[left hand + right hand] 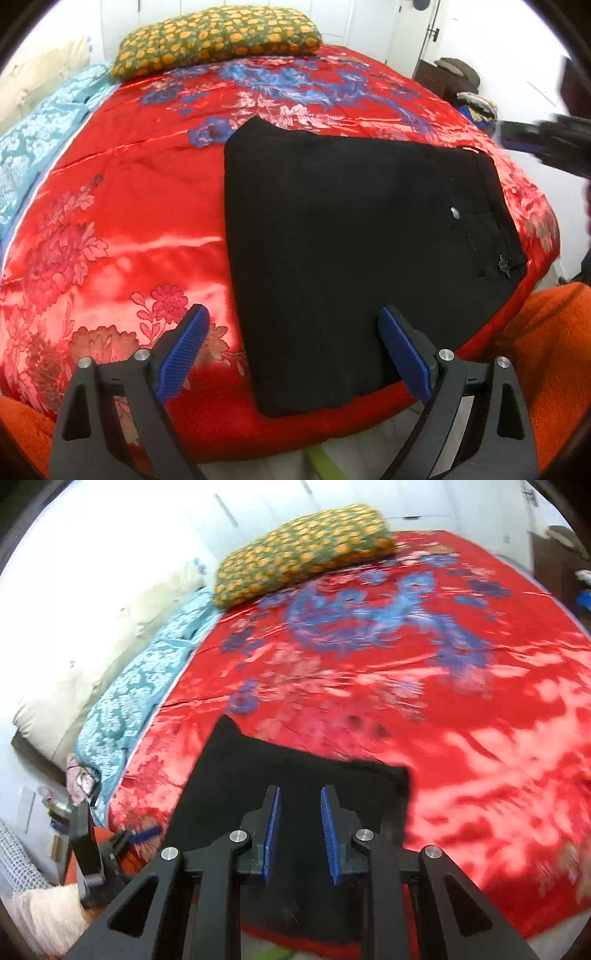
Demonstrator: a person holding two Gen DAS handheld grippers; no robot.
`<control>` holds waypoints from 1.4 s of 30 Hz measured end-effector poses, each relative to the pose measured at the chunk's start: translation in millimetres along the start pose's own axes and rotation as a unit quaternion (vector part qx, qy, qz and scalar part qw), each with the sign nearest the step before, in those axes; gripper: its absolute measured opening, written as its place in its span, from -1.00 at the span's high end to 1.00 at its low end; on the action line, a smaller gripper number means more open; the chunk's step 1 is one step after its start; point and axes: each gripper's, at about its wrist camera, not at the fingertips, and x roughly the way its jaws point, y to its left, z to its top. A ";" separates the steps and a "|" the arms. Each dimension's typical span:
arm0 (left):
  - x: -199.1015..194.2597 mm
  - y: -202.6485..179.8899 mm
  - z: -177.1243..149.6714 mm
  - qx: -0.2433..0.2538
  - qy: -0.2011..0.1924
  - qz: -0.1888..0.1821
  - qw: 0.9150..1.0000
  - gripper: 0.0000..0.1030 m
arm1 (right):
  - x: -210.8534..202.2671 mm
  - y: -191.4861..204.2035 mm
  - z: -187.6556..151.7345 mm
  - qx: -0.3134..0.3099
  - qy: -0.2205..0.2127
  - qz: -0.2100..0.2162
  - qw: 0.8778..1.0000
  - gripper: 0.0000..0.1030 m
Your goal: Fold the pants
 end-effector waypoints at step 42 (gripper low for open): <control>-1.4 -1.6 -5.7 -0.004 -0.001 0.017 1.000 -0.86 | 15.6 48.2 -111.1 -0.062 -0.025 -0.127 0.990 0.01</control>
